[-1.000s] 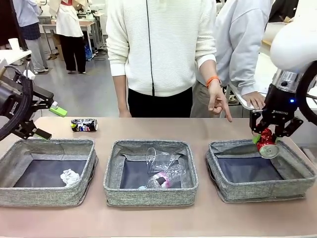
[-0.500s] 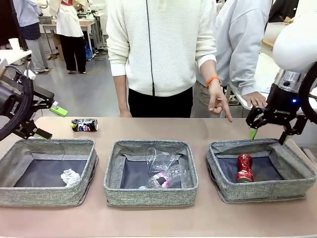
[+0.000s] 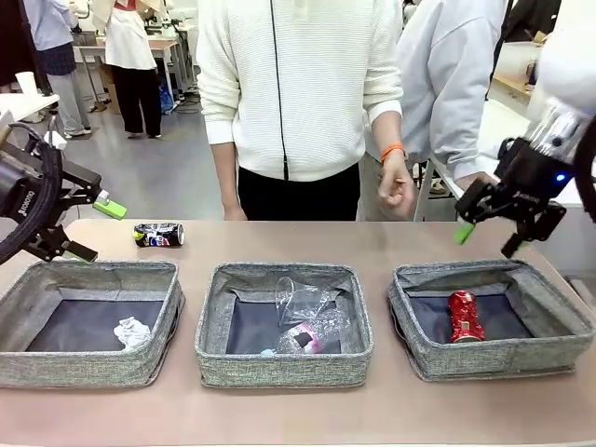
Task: Sort the waste into the appropriate baskets.
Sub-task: Place the picked waste into the Fabric basket indicated by the person, then pick up the waste item pointed out by the person.
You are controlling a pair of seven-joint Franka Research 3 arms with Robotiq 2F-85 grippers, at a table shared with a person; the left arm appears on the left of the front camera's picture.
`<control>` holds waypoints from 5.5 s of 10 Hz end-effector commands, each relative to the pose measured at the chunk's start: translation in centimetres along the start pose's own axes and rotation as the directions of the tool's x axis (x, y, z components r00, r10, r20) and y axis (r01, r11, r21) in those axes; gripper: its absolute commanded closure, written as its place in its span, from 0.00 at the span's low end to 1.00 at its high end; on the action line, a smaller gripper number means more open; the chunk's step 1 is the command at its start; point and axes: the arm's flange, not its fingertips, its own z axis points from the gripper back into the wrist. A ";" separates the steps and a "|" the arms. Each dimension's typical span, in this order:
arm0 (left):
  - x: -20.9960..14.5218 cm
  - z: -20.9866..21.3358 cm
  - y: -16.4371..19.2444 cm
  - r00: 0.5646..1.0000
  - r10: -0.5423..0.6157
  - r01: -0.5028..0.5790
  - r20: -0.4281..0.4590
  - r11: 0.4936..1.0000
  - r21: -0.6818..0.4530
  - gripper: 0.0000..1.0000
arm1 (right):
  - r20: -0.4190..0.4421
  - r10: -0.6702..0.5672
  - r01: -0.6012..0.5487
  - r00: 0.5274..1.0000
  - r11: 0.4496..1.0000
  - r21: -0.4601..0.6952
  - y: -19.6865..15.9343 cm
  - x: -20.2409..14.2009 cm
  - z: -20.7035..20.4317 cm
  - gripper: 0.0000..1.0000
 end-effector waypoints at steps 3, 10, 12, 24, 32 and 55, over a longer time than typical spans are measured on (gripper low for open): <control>-0.1 0.3 0.2 1.000 -0.022 0.022 -0.008 1.000 0.001 0.00 | 0.017 0.426 -0.239 0.905 0.474 0.847 -3.0 0.6 -0.3 0.00; -0.1 0.3 0.2 1.000 -0.022 0.022 -0.008 1.000 0.001 0.00 | 0.130 0.304 -0.311 0.944 0.683 0.661 -3.2 -0.5 -0.2 0.00; -0.1 0.3 0.2 1.000 -0.022 0.022 -0.008 1.000 0.001 0.00 | 0.130 0.304 -0.311 0.944 0.683 0.661 -3.2 -0.5 -0.2 0.00; -0.1 0.3 0.2 1.000 -0.022 0.022 -0.008 1.000 0.001 0.00 | 0.130 0.304 -0.311 0.944 0.683 0.661 -3.2 -0.5 -0.2 0.00; 0.0 0.0 0.0 1.000 0.000 0.000 0.000 1.000 0.000 0.00 | 0.130 0.304 -0.311 0.944 0.683 0.661 -3.2 -0.5 -0.2 0.00; 34.3 -10.9 7.5 0.037 -0.767 0.999 -0.641 0.014 0.040 0.00 | 0.130 0.304 -0.311 0.944 0.683 0.661 -3.2 -0.5 -0.2 0.00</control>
